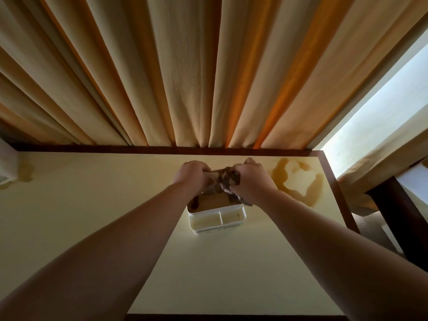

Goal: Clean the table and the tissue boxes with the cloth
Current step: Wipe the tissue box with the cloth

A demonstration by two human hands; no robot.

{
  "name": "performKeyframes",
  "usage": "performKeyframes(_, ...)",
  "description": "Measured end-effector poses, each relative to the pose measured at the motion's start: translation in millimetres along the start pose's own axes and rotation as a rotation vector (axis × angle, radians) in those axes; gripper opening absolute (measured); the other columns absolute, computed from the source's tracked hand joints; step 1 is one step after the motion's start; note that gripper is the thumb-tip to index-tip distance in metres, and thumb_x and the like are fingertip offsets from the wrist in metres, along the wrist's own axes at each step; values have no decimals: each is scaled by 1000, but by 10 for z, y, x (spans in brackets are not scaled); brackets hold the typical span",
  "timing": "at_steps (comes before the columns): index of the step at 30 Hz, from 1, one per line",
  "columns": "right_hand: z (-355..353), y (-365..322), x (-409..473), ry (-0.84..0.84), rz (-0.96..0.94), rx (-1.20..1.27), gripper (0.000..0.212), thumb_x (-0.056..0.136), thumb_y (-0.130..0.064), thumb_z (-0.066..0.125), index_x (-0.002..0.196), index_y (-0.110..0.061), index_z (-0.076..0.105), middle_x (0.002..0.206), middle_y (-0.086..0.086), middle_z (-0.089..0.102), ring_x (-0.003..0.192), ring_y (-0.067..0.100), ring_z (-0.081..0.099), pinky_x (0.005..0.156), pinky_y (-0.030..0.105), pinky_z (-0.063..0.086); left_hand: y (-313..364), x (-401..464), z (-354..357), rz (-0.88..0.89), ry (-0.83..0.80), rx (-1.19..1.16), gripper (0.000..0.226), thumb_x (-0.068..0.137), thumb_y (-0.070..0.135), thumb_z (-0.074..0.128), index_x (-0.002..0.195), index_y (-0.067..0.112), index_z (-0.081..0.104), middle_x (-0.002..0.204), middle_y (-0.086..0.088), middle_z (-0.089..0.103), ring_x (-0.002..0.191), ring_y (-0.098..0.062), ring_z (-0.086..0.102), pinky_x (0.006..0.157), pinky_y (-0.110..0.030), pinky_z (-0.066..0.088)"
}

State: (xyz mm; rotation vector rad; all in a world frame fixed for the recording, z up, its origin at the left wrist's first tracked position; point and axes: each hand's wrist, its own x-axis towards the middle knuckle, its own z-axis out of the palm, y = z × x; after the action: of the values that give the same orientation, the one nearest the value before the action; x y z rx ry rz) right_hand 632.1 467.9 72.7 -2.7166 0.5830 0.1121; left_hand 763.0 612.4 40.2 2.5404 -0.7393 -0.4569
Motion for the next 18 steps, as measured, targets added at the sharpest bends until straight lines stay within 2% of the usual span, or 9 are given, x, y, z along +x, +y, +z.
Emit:
performKeyframes(4,94,110,-351,-14,8,9,40,88,-32,72,128,-33,67,106,-3,48,98,22,51,89,37,55,-9,-4,-9,28,11,-21,29,83,41,80,107,25,77,108,2,71,101,-22,63,79,-31,48)
performKeyframes(7,96,107,-289,-3,25,42,36,88,-30,70,124,-30,70,106,-2,50,97,22,53,89,37,56,-3,-28,-12,49,34,-20,30,84,36,81,111,25,75,112,1,71,104,-23,63,80,-31,47)
performKeyframes(9,68,47,-153,22,25,14,24,90,-37,67,113,-28,70,106,-1,52,95,21,53,89,38,55,10,-56,-16,75,68,4,23,85,36,80,105,28,73,105,3,69,98,-21,62,76,-33,49)
performKeyframes(11,28,-20,-20,61,38,31,23,90,-43,69,107,-28,67,106,-2,51,95,20,53,88,38,55,8,-54,-16,95,89,42,16,86,34,79,98,27,72,102,3,65,92,-20,60,72,-33,49)
performKeyframes(15,-35,-88,156,97,12,55,39,88,-35,75,124,-22,66,116,1,52,112,24,52,98,41,53,17,-48,-57,191,65,153,11,87,28,73,96,24,71,102,0,62,99,-24,58,77,-35,50)
performKeyframes(18,-62,-71,102,69,16,68,41,91,-35,71,130,-24,64,118,1,51,114,24,50,100,40,51,38,-66,-104,240,104,127,7,92,27,67,99,24,67,93,6,60,94,-21,57,79,-39,51)
